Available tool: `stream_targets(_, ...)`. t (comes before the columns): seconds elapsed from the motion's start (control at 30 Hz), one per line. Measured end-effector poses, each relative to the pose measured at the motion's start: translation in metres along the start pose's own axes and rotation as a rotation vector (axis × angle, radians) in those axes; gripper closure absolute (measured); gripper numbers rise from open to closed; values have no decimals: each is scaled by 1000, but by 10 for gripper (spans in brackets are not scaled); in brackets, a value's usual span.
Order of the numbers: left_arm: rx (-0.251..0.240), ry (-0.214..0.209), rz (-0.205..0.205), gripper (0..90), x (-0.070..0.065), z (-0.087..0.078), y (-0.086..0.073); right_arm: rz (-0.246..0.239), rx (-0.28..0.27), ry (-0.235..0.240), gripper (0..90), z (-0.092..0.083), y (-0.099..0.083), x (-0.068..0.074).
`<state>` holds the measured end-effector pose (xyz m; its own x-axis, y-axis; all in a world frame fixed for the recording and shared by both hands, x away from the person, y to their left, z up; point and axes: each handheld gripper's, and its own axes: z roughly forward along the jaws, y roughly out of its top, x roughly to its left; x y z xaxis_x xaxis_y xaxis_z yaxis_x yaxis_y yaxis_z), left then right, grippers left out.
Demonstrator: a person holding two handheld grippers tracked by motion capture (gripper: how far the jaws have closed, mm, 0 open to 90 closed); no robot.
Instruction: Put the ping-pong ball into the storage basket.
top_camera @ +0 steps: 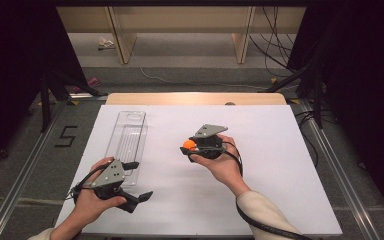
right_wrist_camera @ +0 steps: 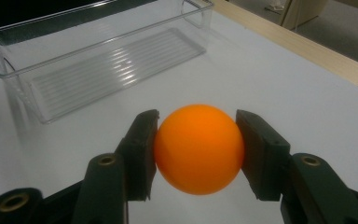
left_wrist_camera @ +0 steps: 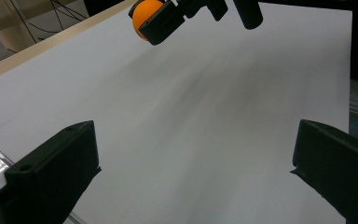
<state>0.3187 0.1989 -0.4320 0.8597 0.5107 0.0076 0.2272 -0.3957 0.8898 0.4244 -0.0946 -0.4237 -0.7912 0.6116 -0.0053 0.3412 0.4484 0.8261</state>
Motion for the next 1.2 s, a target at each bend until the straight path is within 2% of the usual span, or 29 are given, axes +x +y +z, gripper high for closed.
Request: stream_targets(1.2,1,-2,3,0,0,0,0,-5,-5,16,514,8,7,5)
